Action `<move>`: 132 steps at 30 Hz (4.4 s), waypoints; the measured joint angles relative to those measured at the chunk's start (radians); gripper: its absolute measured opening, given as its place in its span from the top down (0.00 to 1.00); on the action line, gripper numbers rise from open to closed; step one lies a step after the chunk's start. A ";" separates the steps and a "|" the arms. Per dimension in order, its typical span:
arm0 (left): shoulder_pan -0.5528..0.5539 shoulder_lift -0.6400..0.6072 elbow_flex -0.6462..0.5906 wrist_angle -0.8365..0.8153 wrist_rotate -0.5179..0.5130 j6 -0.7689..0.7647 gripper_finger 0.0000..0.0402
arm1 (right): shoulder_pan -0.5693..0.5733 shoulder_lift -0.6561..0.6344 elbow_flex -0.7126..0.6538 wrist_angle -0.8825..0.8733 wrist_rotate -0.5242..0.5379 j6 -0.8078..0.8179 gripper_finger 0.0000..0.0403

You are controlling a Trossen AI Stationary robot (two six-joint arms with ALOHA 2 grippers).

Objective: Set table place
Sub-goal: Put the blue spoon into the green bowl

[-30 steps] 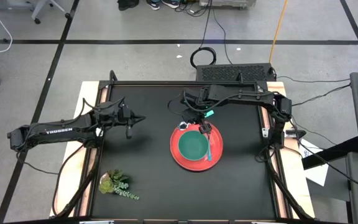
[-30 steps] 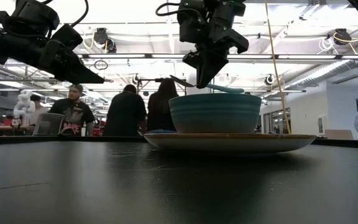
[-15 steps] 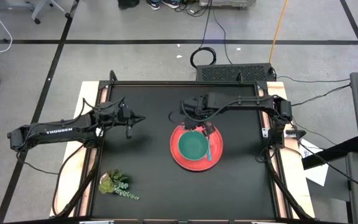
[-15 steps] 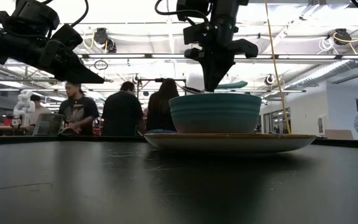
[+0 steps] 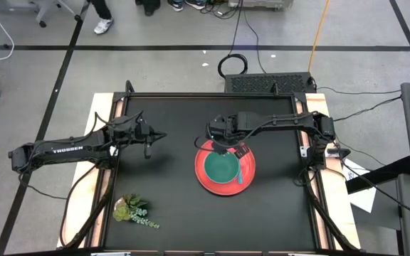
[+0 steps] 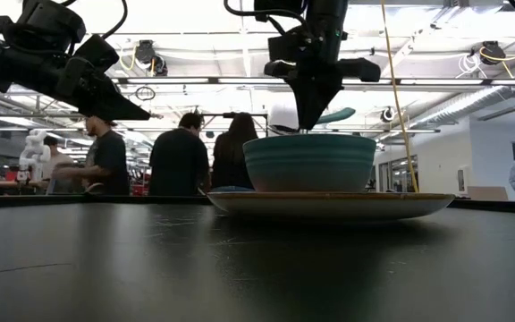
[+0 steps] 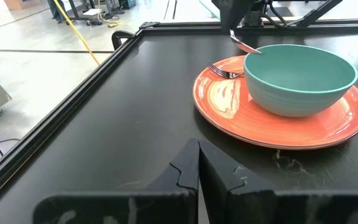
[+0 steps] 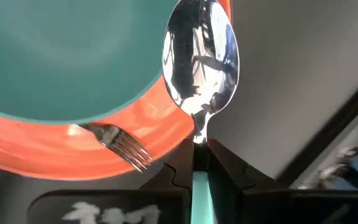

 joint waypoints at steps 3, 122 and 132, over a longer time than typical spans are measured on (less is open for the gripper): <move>0.000 0.000 0.000 0.000 0.000 0.000 0.96 | 0.013 0.000 0.000 -0.019 0.039 -0.043 0.96; -0.003 0.000 0.000 0.001 0.000 -0.082 0.96 | 0.338 0.000 -0.418 0.657 0.664 -0.989 0.96; -0.003 0.000 0.000 0.001 0.000 -0.075 0.96 | 0.343 -0.001 -0.485 0.708 0.622 -1.058 0.96</move>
